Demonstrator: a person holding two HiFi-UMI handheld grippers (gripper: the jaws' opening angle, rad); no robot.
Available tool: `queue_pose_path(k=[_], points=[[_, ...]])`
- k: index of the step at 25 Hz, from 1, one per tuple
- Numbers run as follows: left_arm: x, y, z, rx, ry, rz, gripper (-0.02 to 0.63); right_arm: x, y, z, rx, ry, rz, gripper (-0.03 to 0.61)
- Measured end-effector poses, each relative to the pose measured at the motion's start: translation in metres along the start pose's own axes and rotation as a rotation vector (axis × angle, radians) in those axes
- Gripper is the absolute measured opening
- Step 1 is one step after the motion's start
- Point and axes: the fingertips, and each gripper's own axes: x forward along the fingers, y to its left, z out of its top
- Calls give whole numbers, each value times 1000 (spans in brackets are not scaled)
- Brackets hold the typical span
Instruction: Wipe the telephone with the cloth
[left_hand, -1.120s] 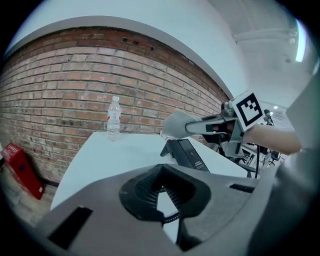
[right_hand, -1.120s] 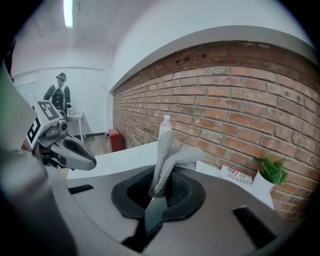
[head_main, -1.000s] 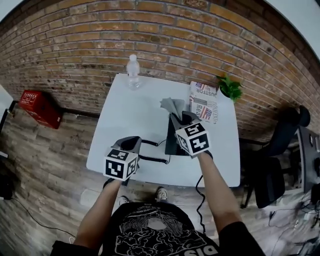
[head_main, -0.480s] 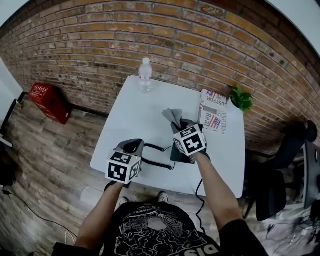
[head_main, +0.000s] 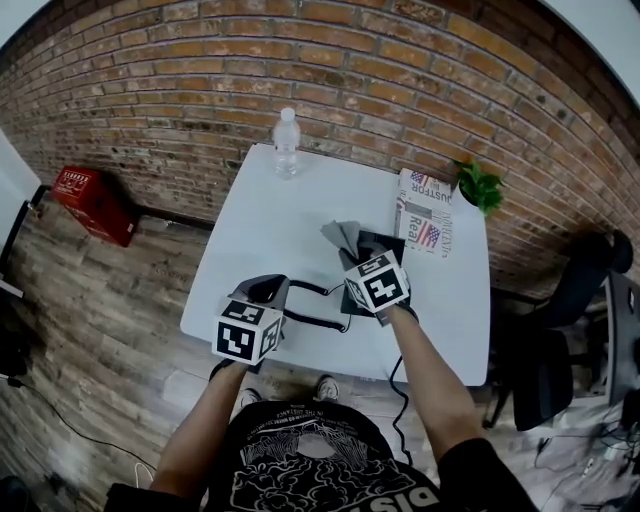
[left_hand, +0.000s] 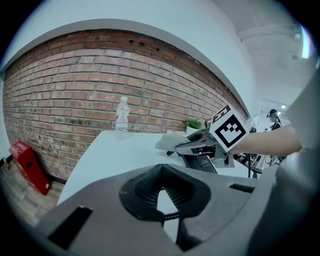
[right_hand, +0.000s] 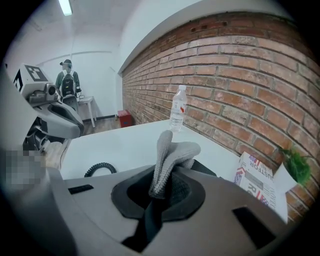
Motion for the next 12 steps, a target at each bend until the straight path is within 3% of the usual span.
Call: queue_pose_path(k=[12], points=[[-8,0,-10,-1,8,-38,6,-6,27,-21,21,41,9,12]])
